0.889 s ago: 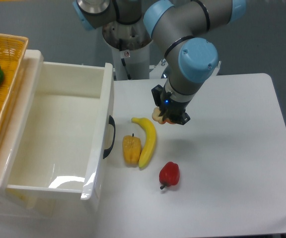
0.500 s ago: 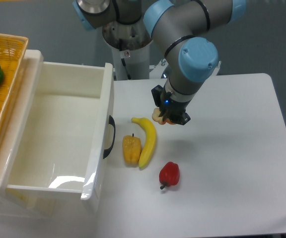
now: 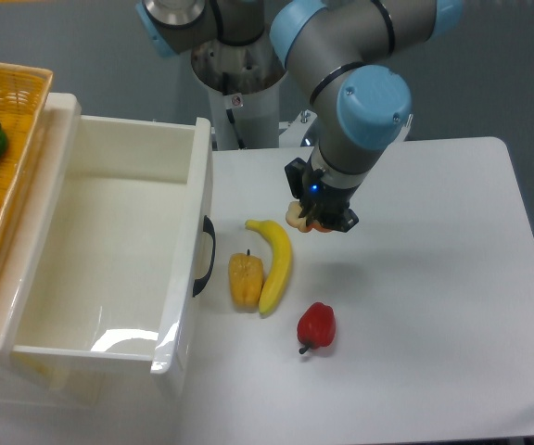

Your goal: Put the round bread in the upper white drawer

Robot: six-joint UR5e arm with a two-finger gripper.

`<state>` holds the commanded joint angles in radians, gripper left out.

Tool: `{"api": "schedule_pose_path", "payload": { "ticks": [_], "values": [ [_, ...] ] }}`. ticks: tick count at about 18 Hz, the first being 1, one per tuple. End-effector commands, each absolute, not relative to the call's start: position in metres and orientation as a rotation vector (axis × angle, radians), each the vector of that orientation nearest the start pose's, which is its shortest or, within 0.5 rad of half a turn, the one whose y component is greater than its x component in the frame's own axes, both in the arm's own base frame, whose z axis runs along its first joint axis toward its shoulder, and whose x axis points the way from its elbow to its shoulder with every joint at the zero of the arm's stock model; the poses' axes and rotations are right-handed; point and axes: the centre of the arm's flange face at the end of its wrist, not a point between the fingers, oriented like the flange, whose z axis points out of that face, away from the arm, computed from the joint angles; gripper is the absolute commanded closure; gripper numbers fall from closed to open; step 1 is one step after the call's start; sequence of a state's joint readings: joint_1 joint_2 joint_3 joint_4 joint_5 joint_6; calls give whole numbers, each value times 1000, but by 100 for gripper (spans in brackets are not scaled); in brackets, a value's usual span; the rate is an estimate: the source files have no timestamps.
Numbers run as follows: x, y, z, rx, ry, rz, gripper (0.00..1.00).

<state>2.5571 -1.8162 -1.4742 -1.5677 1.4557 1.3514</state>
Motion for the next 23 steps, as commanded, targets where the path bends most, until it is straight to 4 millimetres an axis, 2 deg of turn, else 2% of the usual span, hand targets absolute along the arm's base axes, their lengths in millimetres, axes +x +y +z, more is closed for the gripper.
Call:
{"api": "schedule_pose_path", "payload": {
  "ticks": [4,6,10,12,16,23],
  "values": [
    [-400,439,412,-3027,539,-258,88],
    [-395,435,427,-3012,486,-232,88],
    [-388,436,436,-2987,462,-234,88],
    [-383,436,448,-2956,367,-234,88],
    [-377,444,458,-2886,210,-281,88],
    [-349,441,505,-2760,-6,-305,88]
  ]
}}
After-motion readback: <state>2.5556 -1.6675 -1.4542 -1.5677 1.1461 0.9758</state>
